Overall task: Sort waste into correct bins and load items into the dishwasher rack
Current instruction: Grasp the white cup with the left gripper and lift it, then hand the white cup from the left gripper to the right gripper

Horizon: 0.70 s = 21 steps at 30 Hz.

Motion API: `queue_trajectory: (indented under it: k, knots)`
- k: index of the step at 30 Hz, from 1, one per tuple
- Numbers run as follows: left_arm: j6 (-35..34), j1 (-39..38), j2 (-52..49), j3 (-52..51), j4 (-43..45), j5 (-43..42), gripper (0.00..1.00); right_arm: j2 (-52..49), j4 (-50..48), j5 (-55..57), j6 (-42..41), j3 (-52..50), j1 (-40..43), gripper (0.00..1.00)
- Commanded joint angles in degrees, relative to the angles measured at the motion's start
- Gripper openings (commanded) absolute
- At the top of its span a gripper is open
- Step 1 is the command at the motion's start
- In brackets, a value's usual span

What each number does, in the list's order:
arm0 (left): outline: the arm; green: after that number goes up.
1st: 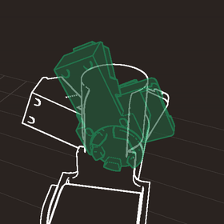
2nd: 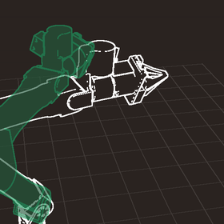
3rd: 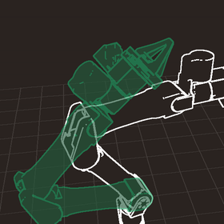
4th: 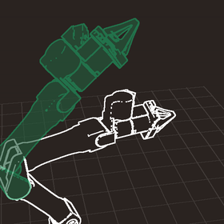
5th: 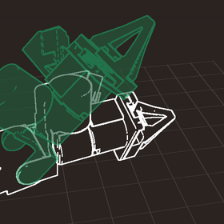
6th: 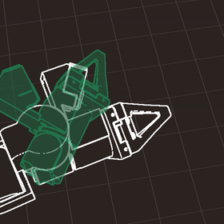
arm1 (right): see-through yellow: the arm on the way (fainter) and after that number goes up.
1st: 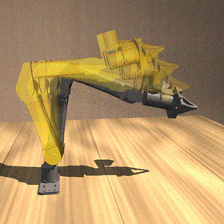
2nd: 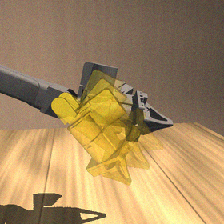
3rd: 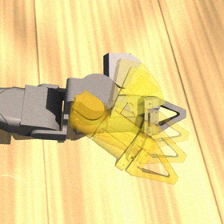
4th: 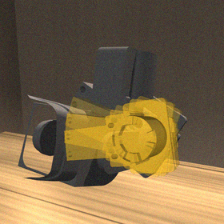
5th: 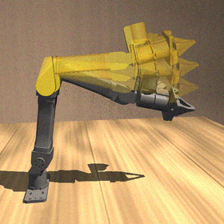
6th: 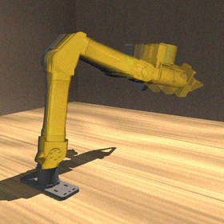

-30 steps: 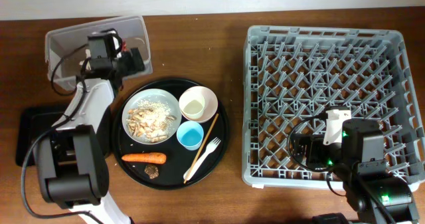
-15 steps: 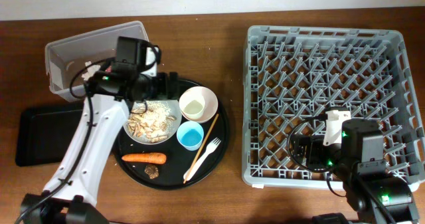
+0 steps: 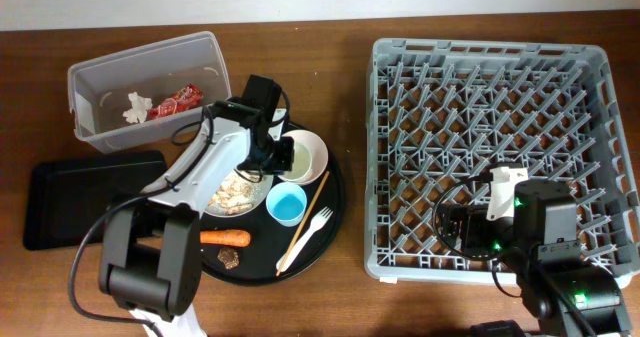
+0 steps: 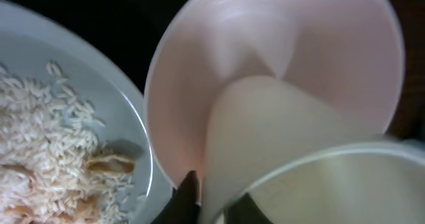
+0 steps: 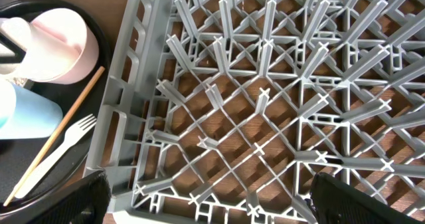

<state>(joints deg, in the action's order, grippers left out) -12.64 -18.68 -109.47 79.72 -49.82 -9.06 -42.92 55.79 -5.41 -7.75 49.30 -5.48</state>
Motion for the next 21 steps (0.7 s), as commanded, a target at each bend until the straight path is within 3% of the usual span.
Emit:
queue_trajectory:
  k: [1,6,8,11,12,13,16,21]
  knots:
    - [0.26,0.26,0.0,1.66,0.57,0.9,0.0,0.33,0.17,0.11,-0.24,0.87,-0.35,0.99]
    - [0.28,2.75,1.77,12.2,-7.34,0.5,0.0,0.33,0.2,3.96,-0.26,0.87,-0.35,0.99]
    - [3.3,4.42,3.26,15.43,-9.01,-11.02,0.0,0.17,-0.66,10.86,-0.31,0.87,-0.28,0.99]
    - [13.4,4.79,3.3,14.95,-8.81,-35.28,0.0,-3.02,-4.9,9.88,-0.24,0.87,2.69,0.99]
    - [17.16,4.42,3.3,14.78,-9.01,-42.56,0.0,-5.81,-7.37,0.85,3.26,0.87,4.13,0.99]
    - [20.39,3.72,3.3,14.78,-9.09,-48.85,0.0,-9.01,-9.6,-15.93,10.69,0.87,4.94,0.99]
    - [22.64,2.45,3.3,14.75,-9.4,-53.81,0.0,-15.23,-14.62,-45.9,22.88,0.87,5.18,0.99]
    - [22.58,1.01,3.3,14.75,-9.66,-61.72,0.0,-20.98,-30.23,-64.24,25.49,0.87,5.18,0.99]
